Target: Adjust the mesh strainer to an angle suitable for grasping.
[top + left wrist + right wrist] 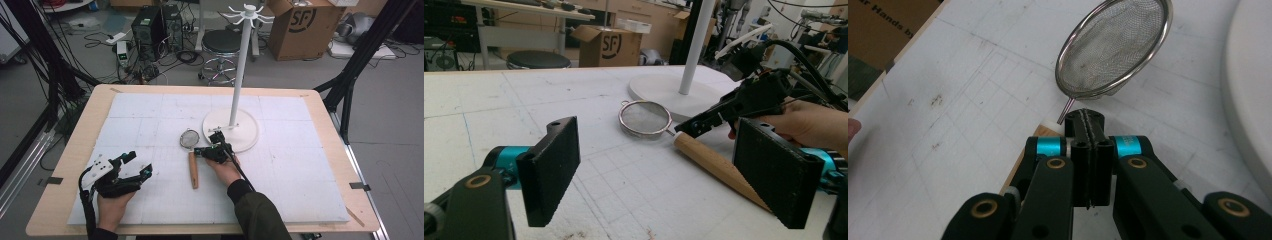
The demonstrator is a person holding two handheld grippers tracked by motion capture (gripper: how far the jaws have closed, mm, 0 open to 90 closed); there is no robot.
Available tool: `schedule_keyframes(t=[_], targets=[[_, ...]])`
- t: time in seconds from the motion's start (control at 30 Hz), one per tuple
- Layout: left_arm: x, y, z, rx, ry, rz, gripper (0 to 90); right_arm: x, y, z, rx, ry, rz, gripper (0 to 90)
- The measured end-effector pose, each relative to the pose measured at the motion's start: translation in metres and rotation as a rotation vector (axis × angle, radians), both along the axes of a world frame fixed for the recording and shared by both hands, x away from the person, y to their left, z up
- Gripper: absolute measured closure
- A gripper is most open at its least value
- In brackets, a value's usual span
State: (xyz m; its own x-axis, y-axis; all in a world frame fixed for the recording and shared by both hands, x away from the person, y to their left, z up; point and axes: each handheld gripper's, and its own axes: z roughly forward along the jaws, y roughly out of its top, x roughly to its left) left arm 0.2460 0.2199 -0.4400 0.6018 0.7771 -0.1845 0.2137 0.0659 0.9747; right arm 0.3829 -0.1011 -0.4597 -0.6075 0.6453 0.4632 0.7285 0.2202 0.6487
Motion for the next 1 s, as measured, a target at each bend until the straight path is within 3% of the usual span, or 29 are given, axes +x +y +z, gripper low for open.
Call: schedule_keyframes(t=[0.37, 0.6, 0.63, 0.73, 1.0], targets=[[-0.002, 0.005, 0.001, -0.005, -0.004, 0.007, 19.9, 0.002, 0.033, 0.003, -0.003, -0.001, 0.052, 90.0], [-0.005, 0.007, 0.001, -0.007, -0.004, 0.013, 19.9, 0.001, 0.043, 0.0, -0.011, 0.013, 0.075, 90.0], [-0.005, 0.007, 0.001, -0.006, -0.004, 0.014, 19.9, 0.0, 0.048, 0.0, -0.03, 0.014, 0.09, 90.0], [-0.005, 0.006, 0.001, -0.002, -0.004, 0.011, 19.9, 0.0, 0.05, 0.001, -0.021, 0.013, 0.099, 90.0], [-0.006, 0.006, 0.001, 0.003, 0.002, 0.008, 19.9, -0.003, 0.062, 0.003, -0.054, 0.011, 0.162, 90.0]])
